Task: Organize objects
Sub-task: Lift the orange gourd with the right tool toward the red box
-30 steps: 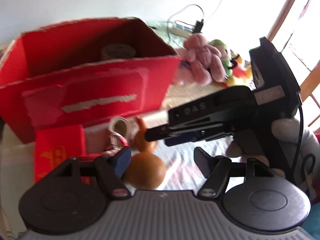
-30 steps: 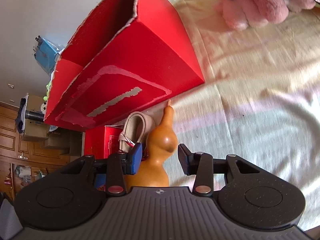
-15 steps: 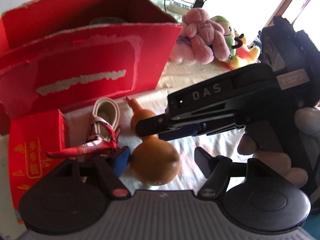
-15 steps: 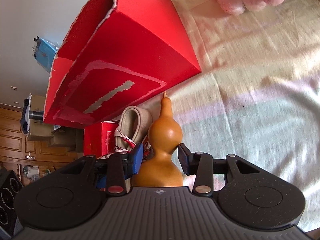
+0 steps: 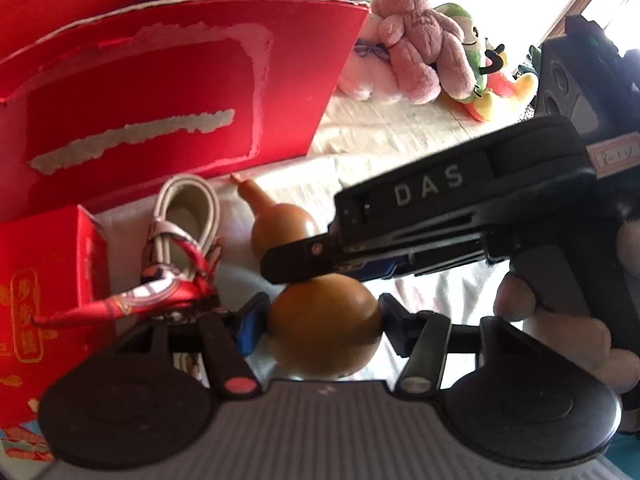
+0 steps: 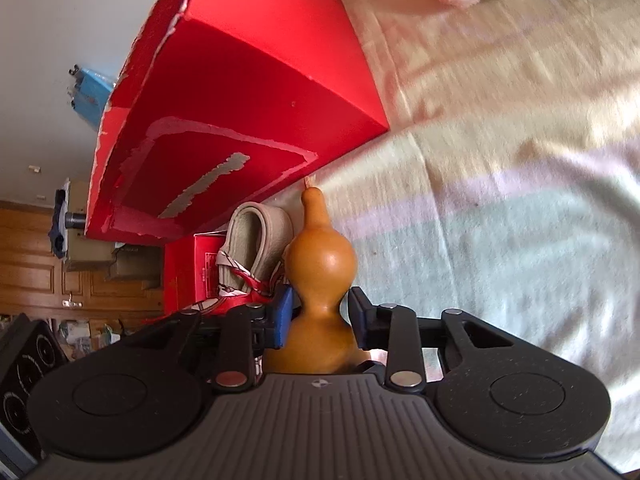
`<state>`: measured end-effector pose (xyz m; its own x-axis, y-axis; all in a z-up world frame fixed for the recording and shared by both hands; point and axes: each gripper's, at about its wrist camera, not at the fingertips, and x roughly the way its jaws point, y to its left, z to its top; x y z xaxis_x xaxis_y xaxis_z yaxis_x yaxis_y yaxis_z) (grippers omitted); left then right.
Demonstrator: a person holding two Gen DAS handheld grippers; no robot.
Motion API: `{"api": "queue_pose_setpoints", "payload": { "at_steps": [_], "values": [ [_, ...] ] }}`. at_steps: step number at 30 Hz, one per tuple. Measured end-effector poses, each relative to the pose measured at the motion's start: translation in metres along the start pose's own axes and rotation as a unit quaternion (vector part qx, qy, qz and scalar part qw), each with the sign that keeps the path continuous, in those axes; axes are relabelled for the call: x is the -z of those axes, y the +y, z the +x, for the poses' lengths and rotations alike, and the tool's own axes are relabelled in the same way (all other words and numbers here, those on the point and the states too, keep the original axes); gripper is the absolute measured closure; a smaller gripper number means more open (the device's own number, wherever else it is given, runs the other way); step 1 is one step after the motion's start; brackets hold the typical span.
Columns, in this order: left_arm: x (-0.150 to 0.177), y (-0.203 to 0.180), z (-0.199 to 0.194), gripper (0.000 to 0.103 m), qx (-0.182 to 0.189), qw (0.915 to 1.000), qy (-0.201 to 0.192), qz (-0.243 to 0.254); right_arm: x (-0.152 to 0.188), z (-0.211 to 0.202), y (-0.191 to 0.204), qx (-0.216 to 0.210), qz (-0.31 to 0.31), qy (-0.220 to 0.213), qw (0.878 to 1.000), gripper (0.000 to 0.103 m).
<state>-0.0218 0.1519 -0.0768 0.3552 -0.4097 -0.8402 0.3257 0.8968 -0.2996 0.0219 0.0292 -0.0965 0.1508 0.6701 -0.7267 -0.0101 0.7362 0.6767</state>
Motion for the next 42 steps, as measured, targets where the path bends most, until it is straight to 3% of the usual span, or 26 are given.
{"api": "queue_pose_setpoints", "payload": {
  "at_steps": [13, 25, 34, 42],
  "values": [
    [-0.024, -0.059, 0.008, 0.044, -0.016, 0.9988, -0.017, 0.042, -0.016, -0.054, -0.027, -0.028, -0.005, -0.012, 1.0, 0.07],
    [-0.054, -0.126, -0.001, 0.045, -0.016, 0.9928, -0.075, 0.092, -0.032, -0.11, -0.029, -0.044, -0.044, -0.057, 0.996, 0.07],
    [-0.078, -0.135, -0.025, 0.045, -0.034, 0.9858, -0.129, 0.102, -0.058, -0.128, 0.0, -0.081, -0.079, -0.086, 0.99, 0.07],
    [-0.108, -0.082, -0.067, 0.045, -0.054, 0.9786, -0.167, 0.108, -0.092, -0.101, 0.068, -0.109, -0.106, -0.112, 0.982, 0.07]
  ]
}}
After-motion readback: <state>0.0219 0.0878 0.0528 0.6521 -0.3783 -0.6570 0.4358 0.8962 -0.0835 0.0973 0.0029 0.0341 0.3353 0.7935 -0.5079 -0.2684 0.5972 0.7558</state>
